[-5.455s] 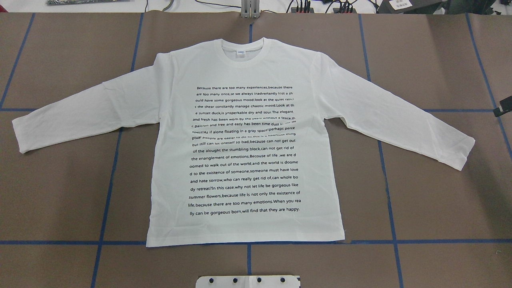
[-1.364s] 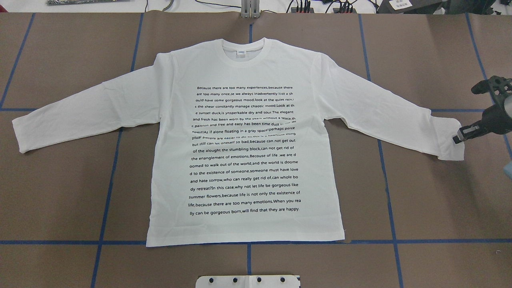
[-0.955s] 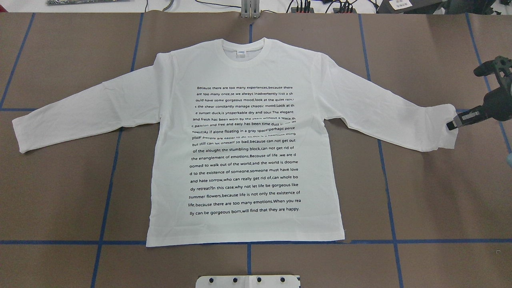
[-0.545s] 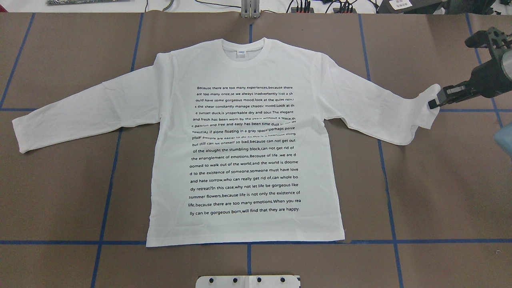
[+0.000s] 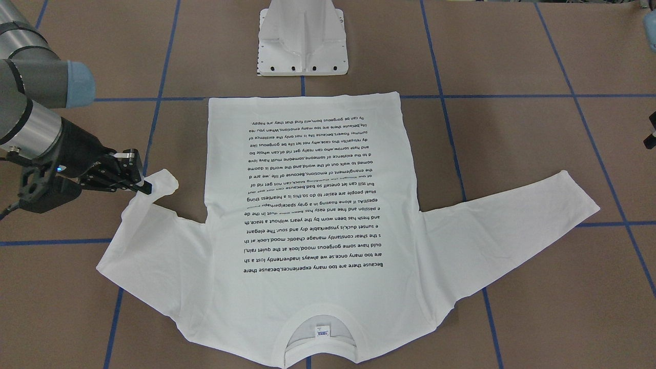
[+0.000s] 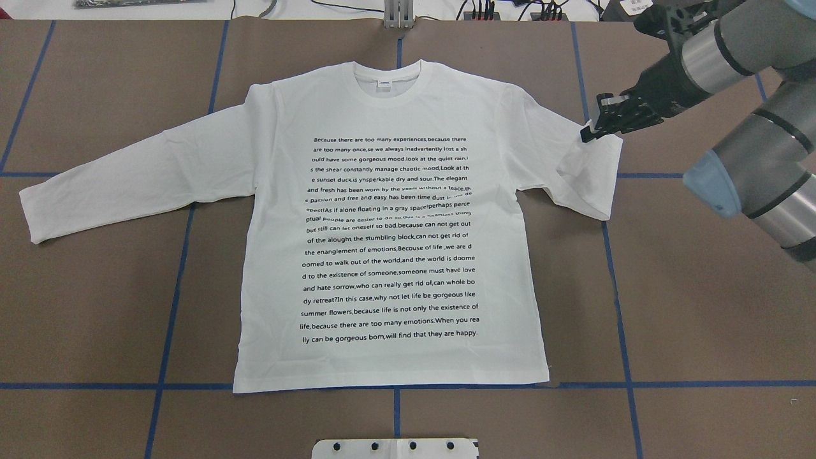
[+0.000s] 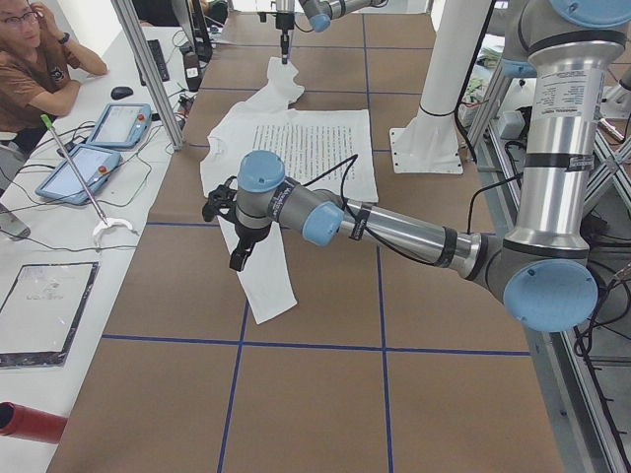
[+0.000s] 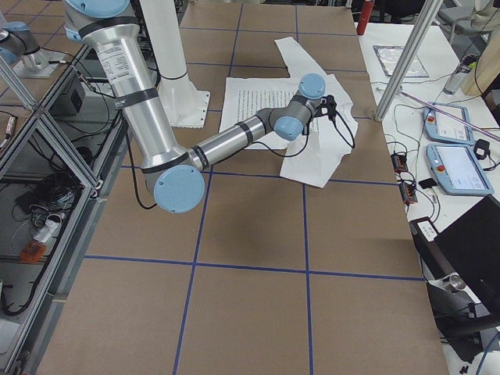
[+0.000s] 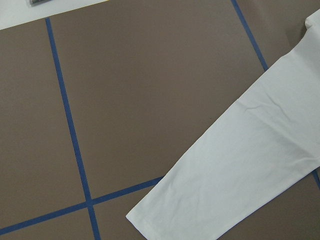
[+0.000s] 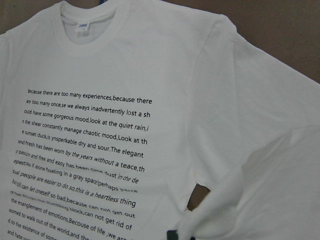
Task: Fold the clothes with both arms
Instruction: 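Lift the held sleeve and carry it toward the shirt collar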
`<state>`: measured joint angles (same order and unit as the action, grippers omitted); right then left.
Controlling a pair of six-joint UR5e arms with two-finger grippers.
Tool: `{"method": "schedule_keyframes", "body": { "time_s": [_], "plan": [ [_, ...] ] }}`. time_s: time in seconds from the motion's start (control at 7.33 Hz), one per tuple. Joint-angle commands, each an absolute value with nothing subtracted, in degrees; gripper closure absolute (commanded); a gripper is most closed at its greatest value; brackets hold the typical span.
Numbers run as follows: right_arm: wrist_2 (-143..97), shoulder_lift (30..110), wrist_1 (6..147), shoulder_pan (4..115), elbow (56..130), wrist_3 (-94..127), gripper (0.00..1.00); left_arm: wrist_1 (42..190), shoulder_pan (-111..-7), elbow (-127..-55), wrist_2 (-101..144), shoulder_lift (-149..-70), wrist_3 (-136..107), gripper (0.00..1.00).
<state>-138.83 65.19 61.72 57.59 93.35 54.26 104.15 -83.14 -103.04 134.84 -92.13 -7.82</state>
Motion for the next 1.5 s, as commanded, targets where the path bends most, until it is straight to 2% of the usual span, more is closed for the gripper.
{"method": "schedule_keyframes", "body": {
  "time_s": [0.0, 0.55, 0.95, 1.09, 1.36],
  "plan": [
    [-133.79, 58.13, 61.79, 52.93, 89.84, 57.12, 1.00, 104.15, -83.14, -102.83, 134.82, -92.11, -7.82, 0.02],
    [-133.95, 49.25, 61.26, 52.91, 91.23, 59.06, 1.00, 104.15, -83.14, -102.39, 134.82, -91.67, -7.65, 0.02],
    [-130.63, 40.62, 62.75, 47.93, 90.26, 59.15, 1.00, 104.93, -83.23, -102.22, 134.74, -90.35, -7.65, 0.02],
    [-125.65, 39.30, 62.75, 44.33, 89.13, 59.06, 1.00, 105.03, -83.15, -102.22, 134.82, -89.57, -7.56, 0.02],
    [-119.38, 36.31, 62.49, 39.22, 82.12, 58.54, 1.00, 105.03, -83.23, -102.48, 134.82, -89.04, -7.65, 0.02]
  ]
}}
